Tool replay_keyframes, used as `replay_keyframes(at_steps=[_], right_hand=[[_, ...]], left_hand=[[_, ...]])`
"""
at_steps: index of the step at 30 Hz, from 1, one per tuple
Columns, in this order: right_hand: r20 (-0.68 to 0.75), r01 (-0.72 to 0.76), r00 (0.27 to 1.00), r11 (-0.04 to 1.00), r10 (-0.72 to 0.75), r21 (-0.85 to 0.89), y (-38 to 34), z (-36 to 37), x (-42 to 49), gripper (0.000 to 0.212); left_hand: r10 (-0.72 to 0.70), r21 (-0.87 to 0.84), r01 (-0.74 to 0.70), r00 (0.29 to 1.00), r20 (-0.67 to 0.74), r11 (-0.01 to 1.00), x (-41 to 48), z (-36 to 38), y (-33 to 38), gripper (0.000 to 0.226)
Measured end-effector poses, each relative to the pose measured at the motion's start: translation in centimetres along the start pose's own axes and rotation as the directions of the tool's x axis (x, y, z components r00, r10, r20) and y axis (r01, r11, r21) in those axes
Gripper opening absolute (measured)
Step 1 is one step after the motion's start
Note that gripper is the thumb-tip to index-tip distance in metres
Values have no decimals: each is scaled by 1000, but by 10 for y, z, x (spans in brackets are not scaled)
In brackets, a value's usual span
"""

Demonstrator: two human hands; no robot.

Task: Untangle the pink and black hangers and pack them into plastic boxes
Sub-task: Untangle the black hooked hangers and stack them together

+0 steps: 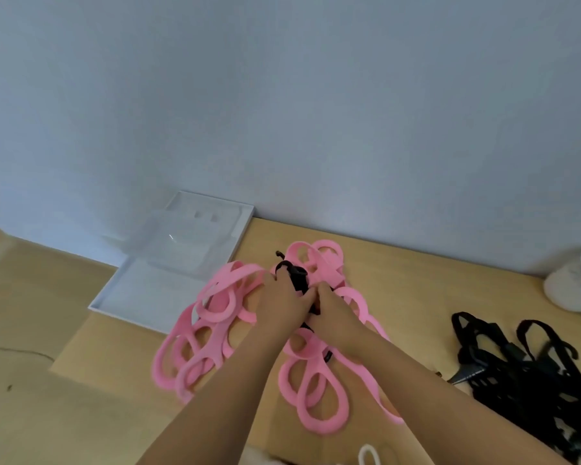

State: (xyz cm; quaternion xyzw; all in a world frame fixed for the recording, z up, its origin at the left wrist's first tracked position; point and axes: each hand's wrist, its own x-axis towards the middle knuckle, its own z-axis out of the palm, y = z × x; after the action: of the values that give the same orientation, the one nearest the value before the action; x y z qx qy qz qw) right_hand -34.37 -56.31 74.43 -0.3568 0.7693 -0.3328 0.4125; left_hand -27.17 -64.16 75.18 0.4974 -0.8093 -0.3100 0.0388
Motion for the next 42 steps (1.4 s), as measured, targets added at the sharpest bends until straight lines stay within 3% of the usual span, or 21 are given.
replay_keyframes(at_steps=[4,7,10,13,15,18,22,27,30,33,34,36,38,42], right_hand=[[-55,-83,994,973,97,218,11,-1,5,43],[-100,-50,993,990,64,128,17,-4,8,47],[-50,38,998,998,-40,-40,14,-4,16,48],[-40,71,995,941,-89,-332,15,-4,24,44],[-110,68,987,921,-119,-384,9,-8,22,29],[-241,55,960,937,-145,-344,2,-13,21,12],[-240,117,954,959,-180,-257,3,-25,20,30],[-448,37,893,999,-45,-28,8,-40,9,31],[-506,73,862,996,-34,59,4,-46,-1,80],[-364,218,919,963,-149,157,-16,-51,-10,114],[-321,262,928,943,-188,206,-21,-52,-10,109],[-258,283,941,928,-220,241,-31,-53,-10,81],[-240,241,952,951,-192,196,-37,-52,-6,49],[-290,158,953,957,-83,242,-45,-56,-3,12]], left_hand=[[-16,83,5,992,127,997,6,-1,-1,54],[3,136,-16,996,92,991,7,-4,-3,33],[1,-141,0,1000,11,990,4,-10,-1,10],[-38,-419,26,999,-21,908,2,-20,-4,13],[-55,-495,11,996,-74,869,1,-28,-4,15],[-104,-633,-7,985,-138,774,5,-41,-1,19],[-39,-686,-113,979,-202,718,6,-58,13,32],[85,-687,-222,970,-227,692,9,-74,41,38],[183,-693,-259,966,-183,672,5,-82,63,39],[265,-700,-293,952,-152,651,-2,-88,88,39],[286,-719,-299,947,-145,628,-4,-89,97,40],[304,-766,-281,945,-118,579,-8,-93,115,42],[308,-831,-238,948,-85,503,-13,-98,132,43],[323,-870,-249,940,-111,426,-22,-115,152,39]])
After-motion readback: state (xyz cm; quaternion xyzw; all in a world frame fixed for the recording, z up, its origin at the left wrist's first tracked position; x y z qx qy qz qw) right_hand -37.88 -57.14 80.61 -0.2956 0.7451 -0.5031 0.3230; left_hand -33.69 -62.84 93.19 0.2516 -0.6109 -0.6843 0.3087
